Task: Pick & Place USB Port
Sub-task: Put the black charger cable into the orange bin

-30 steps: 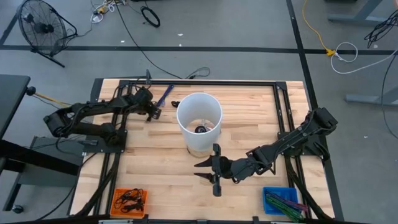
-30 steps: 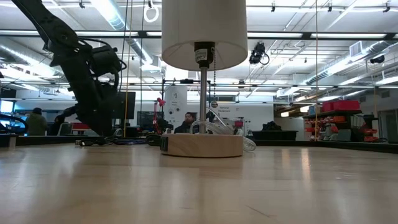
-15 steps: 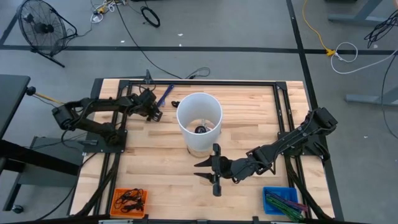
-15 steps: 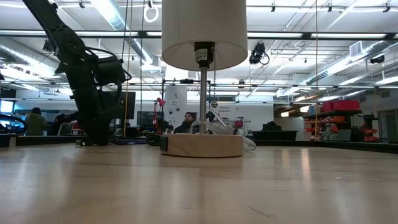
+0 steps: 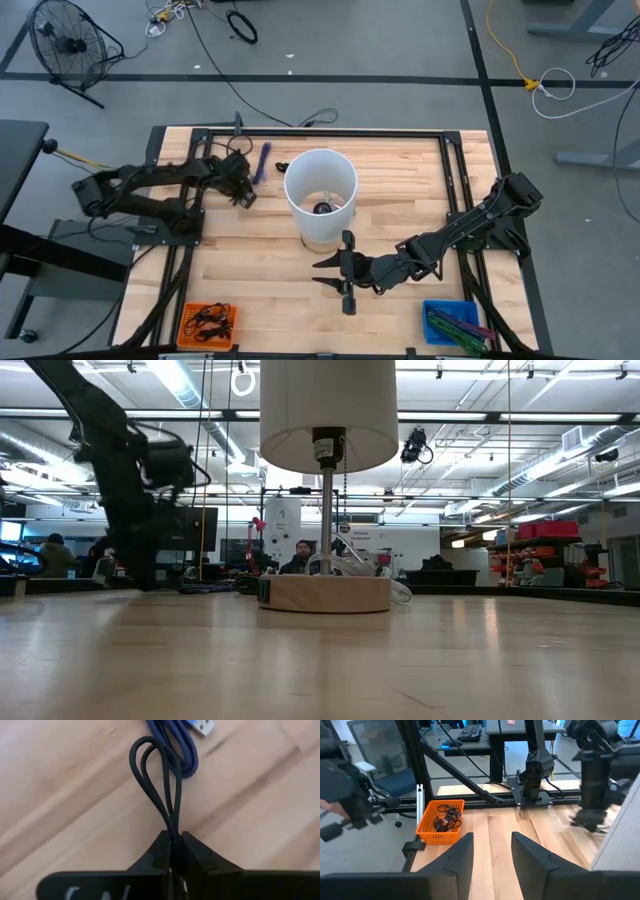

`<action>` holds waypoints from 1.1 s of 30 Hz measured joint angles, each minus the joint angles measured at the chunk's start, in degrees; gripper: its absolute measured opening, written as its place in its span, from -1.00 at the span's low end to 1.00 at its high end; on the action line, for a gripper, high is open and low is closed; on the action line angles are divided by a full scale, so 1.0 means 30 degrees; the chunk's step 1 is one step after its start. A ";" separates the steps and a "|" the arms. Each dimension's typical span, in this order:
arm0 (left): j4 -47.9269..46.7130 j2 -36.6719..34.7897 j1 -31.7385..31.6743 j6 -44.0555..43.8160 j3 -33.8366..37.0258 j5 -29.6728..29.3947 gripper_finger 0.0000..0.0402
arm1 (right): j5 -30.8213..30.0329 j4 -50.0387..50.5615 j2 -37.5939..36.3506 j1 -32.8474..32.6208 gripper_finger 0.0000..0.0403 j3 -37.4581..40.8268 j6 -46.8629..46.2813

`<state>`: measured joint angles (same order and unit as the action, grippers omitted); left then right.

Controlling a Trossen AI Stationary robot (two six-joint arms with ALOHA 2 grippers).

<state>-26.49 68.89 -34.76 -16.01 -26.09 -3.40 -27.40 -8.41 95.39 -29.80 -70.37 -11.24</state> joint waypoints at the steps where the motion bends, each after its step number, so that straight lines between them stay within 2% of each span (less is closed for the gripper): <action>1: -0.1025 -0.0615 0.0370 -0.0149 -0.0237 -0.0415 -0.88 | 0.0000 0.0000 0.0000 0.0000 -0.35 0.0000 0.0049; 5: -0.4402 -0.3422 0.2426 -0.1506 -0.1026 -0.0624 -0.88 | 0.0000 -0.0007 0.0000 0.0000 -0.35 0.0000 0.0191; 11: -0.6198 -0.7666 0.6318 -0.4652 -0.2260 -0.0099 -0.88 | 0.0004 -0.0015 0.0000 0.0000 -0.35 0.0000 0.0442; 18: -0.7792 -1.0548 1.2984 -1.0150 -0.2795 0.0642 -0.88 | 0.0648 -0.0028 0.0006 0.0000 -0.35 0.0000 0.0566; 20: -0.7519 -1.0762 1.5302 -1.1753 -0.2795 0.0158 -0.88 | 0.0654 -0.0022 0.0007 0.0013 -0.35 0.0000 0.0603; 24: -0.6189 -1.0331 2.0345 -1.4315 -0.2795 -0.2186 -0.88 | 0.0652 -0.0021 0.0007 0.0022 -0.35 0.0000 0.0937; 29: -0.4823 -0.8751 2.5979 -1.7265 -0.2809 -0.5219 -0.88 | 0.0656 -0.0021 0.0007 0.0022 -0.35 0.0000 0.0981; 33: -0.4013 -0.6943 2.9610 -2.0296 -0.2809 -0.6403 -0.88 | 0.0656 -0.0011 0.0007 0.0022 -0.35 0.0000 0.0960</action>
<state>-38.53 48.06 54.07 -76.90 -34.52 -22.61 -25.43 -8.44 95.42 -29.74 -70.37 -8.36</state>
